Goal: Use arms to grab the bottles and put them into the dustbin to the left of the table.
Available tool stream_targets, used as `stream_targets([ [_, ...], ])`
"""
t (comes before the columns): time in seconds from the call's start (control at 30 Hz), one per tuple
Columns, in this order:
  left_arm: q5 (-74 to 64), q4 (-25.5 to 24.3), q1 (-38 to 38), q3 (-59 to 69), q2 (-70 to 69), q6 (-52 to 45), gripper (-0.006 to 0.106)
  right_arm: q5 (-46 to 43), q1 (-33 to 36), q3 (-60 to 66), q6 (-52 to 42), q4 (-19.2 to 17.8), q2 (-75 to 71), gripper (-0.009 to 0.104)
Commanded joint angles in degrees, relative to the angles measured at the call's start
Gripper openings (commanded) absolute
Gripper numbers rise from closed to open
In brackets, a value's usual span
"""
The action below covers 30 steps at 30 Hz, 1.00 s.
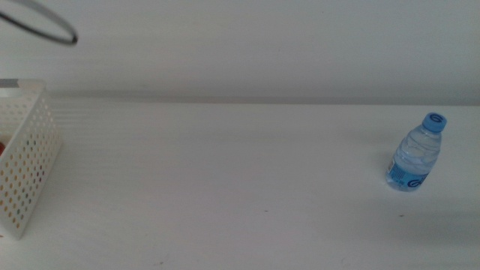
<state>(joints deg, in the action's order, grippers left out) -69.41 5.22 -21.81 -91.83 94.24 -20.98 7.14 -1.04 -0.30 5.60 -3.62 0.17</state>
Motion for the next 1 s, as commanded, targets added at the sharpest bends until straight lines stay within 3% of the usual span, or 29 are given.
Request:
stream_targets([
  [0.0,-5.83,3.34,2.86,0.3,-4.74,3.49,0.094,-0.46,-0.12,2.56,-0.22,-0.46,-2.25,0.087],
  [0.2,-4.87,4.2,13.88,6.13,-16.55,2.77,0.094,-0.46,-0.12,2.56,-0.22,-0.46,-2.25,0.087],
  [0.63,11.87,-0.27,49.28,26.33,-45.06,9.01,0.094,-0.46,-0.12,2.56,-0.22,-0.46,-2.25,0.087],
  [0.97,20.75,6.62,53.06,37.82,-54.43,9.47,0.094,-0.46,-0.12,2.56,-0.22,-0.46,-2.25,0.087],
])
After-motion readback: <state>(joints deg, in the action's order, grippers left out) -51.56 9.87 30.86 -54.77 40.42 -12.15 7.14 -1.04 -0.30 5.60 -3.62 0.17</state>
